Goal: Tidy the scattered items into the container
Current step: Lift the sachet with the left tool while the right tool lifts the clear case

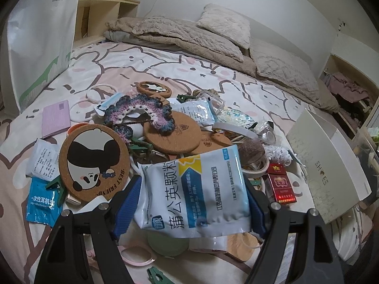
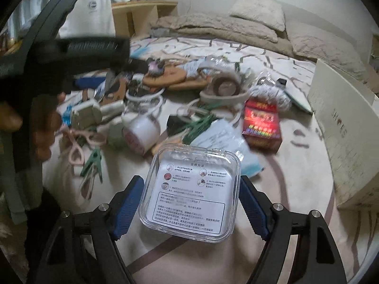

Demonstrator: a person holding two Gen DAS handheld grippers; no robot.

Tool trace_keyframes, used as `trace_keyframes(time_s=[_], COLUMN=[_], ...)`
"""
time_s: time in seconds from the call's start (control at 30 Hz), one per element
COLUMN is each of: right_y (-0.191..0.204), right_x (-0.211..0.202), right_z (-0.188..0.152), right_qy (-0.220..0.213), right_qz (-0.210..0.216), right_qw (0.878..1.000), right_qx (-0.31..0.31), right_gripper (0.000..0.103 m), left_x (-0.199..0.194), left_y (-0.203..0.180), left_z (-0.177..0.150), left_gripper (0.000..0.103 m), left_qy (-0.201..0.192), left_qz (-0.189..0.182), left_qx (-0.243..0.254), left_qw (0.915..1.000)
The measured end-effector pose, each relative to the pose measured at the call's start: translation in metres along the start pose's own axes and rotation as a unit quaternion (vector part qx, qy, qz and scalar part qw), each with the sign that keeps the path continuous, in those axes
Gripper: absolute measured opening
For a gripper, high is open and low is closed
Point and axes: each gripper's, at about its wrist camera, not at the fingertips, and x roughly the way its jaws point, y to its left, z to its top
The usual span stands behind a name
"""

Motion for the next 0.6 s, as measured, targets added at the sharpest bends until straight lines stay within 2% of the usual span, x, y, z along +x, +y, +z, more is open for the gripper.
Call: trace_keyframes(time_s=[0.6], right_y=[-0.039], right_x=[-0.013], right_z=[0.059], right_qy=[-0.062], right_qz=[-0.017], right_qw=[0.998], right_qx=[0.018], right_gripper=[0.081], left_x=[-0.004], left_y=[-0.003], left_z=[0.003], left_gripper=[0.079], left_qy=[-0.012], left_qz=[0.008], left_qx=[0.016], left_qw=[0.9998])
